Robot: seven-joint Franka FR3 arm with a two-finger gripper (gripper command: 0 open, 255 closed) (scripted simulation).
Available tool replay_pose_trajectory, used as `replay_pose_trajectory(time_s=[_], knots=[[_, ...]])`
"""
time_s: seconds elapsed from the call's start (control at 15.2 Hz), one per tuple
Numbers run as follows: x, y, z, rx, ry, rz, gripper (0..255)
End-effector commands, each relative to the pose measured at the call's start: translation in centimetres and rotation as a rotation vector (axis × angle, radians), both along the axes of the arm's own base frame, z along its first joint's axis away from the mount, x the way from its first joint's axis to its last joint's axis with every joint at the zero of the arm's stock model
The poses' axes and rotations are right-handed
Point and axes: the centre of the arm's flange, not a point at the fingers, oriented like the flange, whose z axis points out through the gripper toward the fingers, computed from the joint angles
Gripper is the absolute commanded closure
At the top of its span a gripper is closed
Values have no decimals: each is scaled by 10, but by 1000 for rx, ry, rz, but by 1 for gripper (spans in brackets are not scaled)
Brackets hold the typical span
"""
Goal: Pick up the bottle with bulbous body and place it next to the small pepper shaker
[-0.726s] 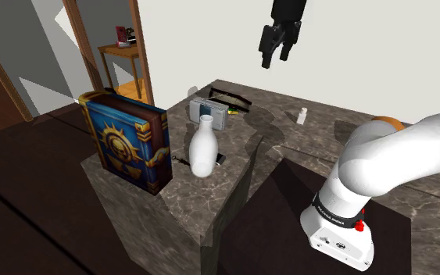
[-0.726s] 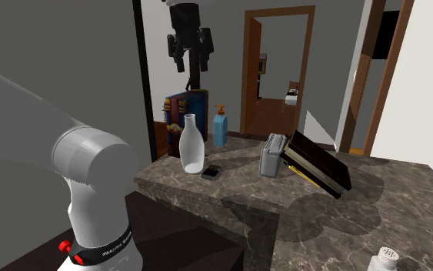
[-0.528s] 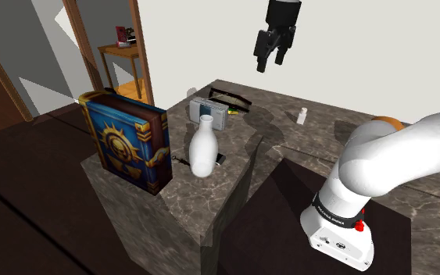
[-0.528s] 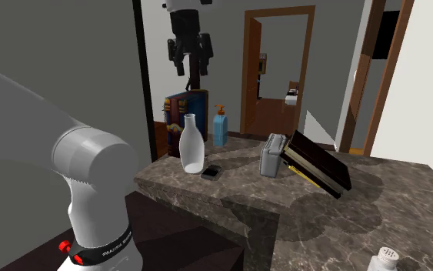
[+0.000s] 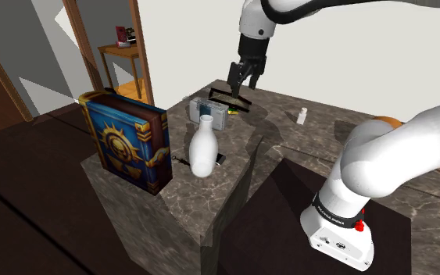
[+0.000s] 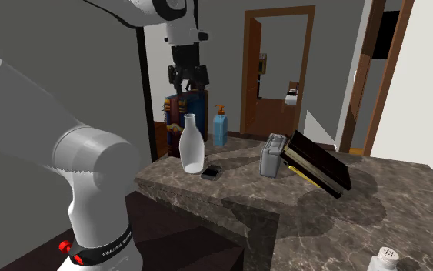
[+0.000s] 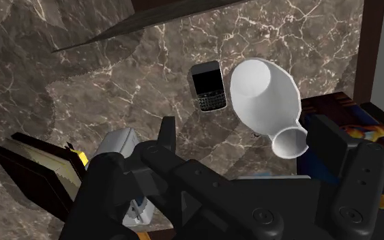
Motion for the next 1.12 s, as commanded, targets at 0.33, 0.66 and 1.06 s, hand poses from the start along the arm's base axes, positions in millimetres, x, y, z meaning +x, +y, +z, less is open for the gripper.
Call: replay_pose_trajectory(time_s=[0.33,0.66,1.06], knots=[[40,45,-61,33,-30,56,0],[58,67,-94,47,-42,82,0],[63,68,-128,47,-42,82,0]])
